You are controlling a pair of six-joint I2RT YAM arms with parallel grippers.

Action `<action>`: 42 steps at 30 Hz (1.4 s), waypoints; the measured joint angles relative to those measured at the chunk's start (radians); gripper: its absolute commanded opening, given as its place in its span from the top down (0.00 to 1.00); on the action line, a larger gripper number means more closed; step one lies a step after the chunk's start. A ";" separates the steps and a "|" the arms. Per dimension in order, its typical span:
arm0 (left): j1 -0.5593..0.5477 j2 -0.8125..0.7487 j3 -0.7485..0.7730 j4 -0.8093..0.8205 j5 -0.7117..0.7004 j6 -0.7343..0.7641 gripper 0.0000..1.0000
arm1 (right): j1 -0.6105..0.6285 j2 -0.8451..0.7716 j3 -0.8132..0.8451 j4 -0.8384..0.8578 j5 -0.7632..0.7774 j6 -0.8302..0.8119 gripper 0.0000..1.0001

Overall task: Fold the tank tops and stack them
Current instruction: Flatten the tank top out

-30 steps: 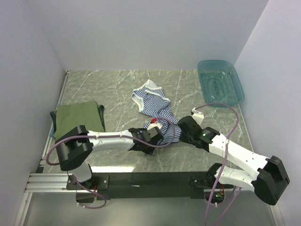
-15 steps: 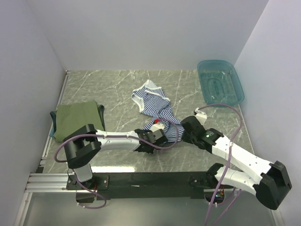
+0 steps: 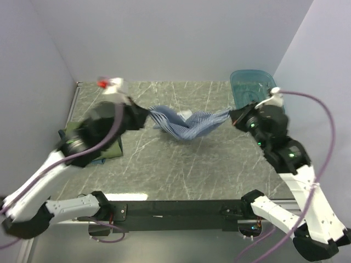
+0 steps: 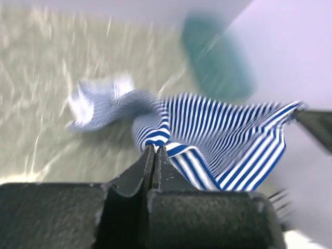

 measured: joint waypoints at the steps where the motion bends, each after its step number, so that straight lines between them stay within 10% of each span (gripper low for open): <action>1: 0.030 -0.053 0.029 0.005 0.004 -0.003 1.00 | -0.009 0.001 0.046 -0.001 -0.005 -0.009 1.00; 13: 0.051 -0.257 0.246 0.063 0.006 -0.066 0.99 | -0.026 0.000 0.598 -0.046 -0.050 -0.083 1.00; 22: 0.077 -0.153 0.197 0.190 -0.042 -0.053 0.99 | -0.039 0.083 0.490 0.043 -0.092 -0.119 1.00; 29: 0.452 0.154 0.232 0.364 0.250 -0.074 0.99 | -0.157 0.412 0.503 0.197 -0.260 -0.134 1.00; 36: 0.692 0.629 0.721 0.401 0.626 -0.144 0.99 | -0.245 0.793 0.950 0.220 -0.392 -0.138 1.00; 42: 0.780 0.542 0.668 0.458 0.752 -0.179 0.99 | -0.276 0.727 0.946 0.296 -0.433 -0.138 1.00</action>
